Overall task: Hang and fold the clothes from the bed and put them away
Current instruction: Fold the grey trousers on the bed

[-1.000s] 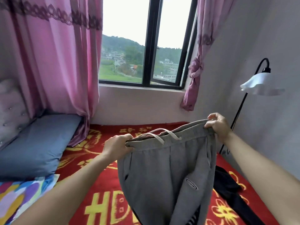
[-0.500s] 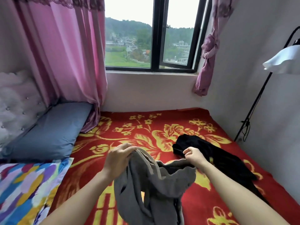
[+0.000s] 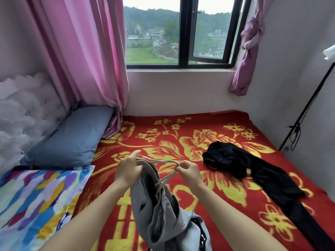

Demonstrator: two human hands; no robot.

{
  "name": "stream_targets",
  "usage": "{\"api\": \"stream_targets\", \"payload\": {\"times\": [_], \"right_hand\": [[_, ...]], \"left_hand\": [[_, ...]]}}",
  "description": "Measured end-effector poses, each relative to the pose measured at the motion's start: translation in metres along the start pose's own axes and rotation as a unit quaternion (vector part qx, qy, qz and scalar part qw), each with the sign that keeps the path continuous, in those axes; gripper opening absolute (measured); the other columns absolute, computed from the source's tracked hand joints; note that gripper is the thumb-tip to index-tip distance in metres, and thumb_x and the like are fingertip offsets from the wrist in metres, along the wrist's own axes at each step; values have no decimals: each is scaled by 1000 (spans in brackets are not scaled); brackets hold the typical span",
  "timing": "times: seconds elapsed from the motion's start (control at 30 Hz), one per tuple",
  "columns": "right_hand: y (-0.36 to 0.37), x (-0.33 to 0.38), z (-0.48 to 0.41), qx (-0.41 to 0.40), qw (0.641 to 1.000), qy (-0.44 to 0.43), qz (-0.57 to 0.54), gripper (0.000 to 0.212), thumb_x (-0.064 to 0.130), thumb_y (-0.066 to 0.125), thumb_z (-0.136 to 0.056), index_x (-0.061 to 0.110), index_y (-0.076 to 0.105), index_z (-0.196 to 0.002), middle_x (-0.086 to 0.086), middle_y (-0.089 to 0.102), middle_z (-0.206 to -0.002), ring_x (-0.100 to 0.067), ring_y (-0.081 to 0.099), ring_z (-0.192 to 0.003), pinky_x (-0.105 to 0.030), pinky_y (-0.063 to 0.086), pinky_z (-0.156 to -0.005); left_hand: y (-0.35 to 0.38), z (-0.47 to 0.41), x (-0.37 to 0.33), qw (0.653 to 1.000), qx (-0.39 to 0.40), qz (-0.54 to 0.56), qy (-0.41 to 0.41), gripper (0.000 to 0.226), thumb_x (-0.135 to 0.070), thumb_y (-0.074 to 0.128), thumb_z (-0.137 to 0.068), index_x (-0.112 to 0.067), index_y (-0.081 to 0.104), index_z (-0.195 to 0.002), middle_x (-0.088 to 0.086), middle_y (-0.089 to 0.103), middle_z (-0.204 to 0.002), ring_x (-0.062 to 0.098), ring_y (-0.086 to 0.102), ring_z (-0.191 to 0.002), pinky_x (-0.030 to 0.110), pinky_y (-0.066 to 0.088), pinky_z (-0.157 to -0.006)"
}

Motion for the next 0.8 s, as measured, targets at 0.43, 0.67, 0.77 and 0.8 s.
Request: {"api": "stream_targets", "payload": {"times": [0.43, 0.67, 0.77, 0.8], "right_hand": [[38, 82, 79, 334, 875, -218, 273, 29, -3, 54, -88, -2, 59, -117, -14, 54, -129, -17, 51, -116, -31, 41, -101], [4, 1, 71, 185, 842, -190, 470, 40, -7, 44, -85, 4, 63, -119, -12, 60, -120, -25, 47, -114, -33, 39, -94], [-38, 1, 48, -26, 873, -184, 451, 23, 18, 57, -89, 8, 64, -108, -6, 59, -104, -21, 49, -103, -29, 43, -85], [-45, -5, 45, -43, 871, -173, 458, 29, 31, 60, -88, 12, 62, -110, -3, 55, -106, -18, 47, -104, -27, 43, -84]], "left_hand": [[24, -49, -22, 930, 129, 310, -153, 12, -1, 78, -71, -5, 68, -68, 11, 65, -68, 22, 59, -63, 26, 51, -59], [-2, -54, -47, 916, 128, 369, -90, 12, 2, 77, -71, -7, 68, -69, 7, 63, -65, 10, 58, -50, 15, 48, -46], [-6, -49, -48, 909, 123, 390, -80, 12, 2, 77, -71, -7, 69, -69, 6, 65, -65, 7, 59, -48, 16, 48, -45], [-7, -48, -47, 908, 116, 395, -81, 12, 1, 77, -70, -7, 69, -69, 6, 65, -66, 8, 60, -50, 16, 48, -46]]}}
Point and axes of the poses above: each hand's wrist, its own z-axis away from the middle knuckle, its own y-axis out of the palm, x = y × z, the point moved 7 cm from there along -z, towards the middle knuckle
